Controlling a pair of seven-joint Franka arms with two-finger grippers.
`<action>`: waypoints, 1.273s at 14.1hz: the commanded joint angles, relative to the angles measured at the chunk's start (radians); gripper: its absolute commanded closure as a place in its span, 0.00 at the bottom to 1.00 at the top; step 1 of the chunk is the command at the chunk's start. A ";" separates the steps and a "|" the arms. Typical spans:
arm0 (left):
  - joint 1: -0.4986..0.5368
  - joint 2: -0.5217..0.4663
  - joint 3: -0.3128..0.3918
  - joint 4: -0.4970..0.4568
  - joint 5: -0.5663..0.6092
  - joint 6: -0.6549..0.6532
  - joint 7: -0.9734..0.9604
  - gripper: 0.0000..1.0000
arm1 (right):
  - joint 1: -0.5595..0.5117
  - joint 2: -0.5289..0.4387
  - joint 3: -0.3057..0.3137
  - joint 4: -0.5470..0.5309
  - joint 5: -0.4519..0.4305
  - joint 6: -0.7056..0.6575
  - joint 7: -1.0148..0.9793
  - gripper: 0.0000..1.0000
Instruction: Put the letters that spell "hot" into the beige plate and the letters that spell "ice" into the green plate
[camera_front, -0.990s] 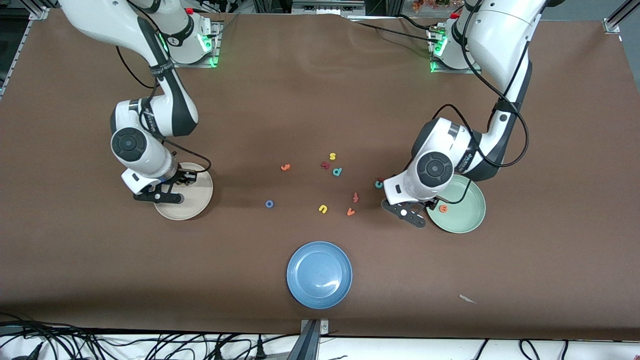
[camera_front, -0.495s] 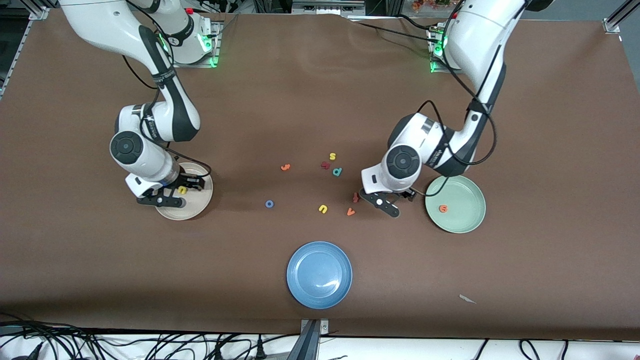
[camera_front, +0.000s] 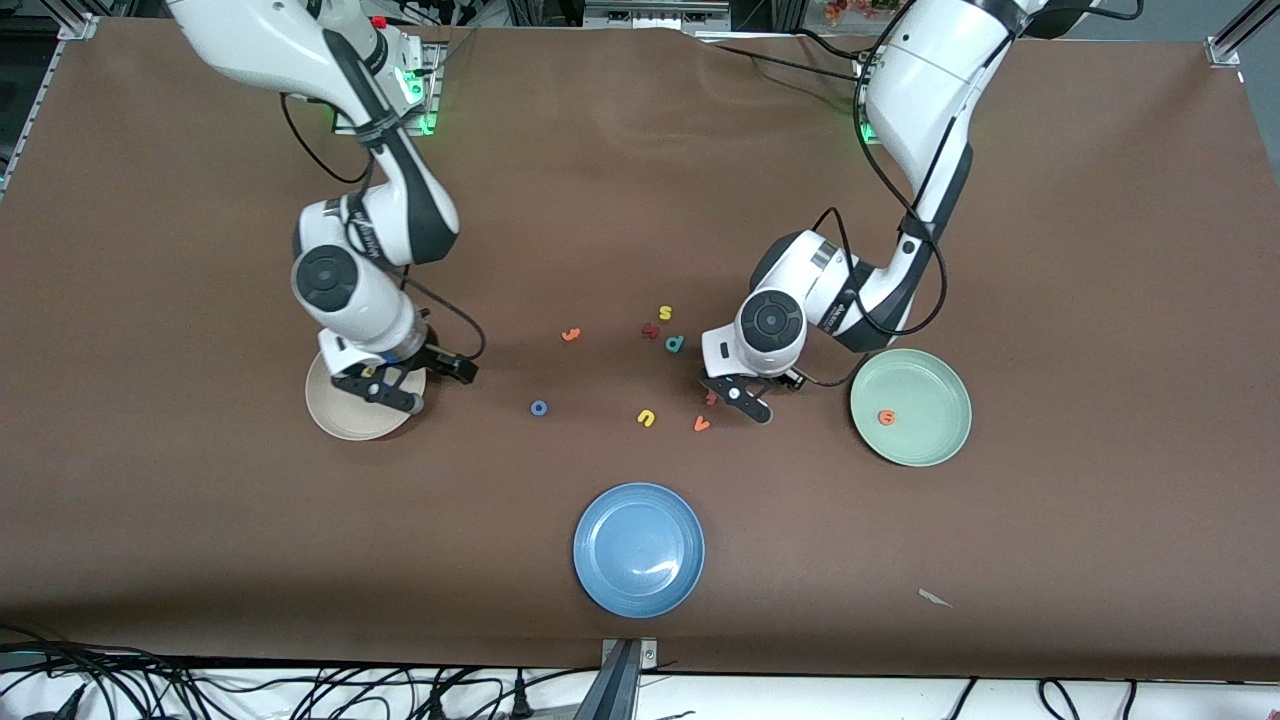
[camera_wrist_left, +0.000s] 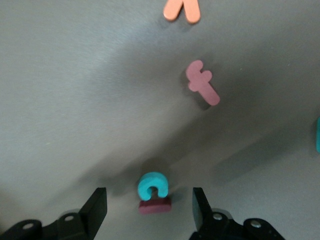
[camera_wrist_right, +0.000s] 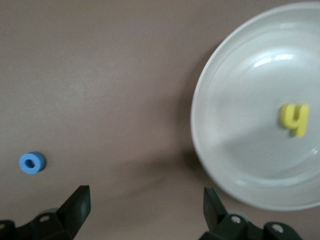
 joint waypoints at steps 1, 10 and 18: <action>-0.008 -0.009 0.005 -0.020 0.026 0.029 -0.009 0.25 | 0.061 0.039 -0.003 0.039 0.011 0.007 0.189 0.00; -0.008 -0.007 0.005 -0.023 0.029 0.031 0.003 0.79 | 0.203 0.152 -0.003 0.139 0.011 0.043 0.638 0.00; 0.037 -0.073 0.008 0.022 0.027 -0.002 0.089 0.86 | 0.250 0.201 0.008 0.162 0.014 0.043 0.767 0.00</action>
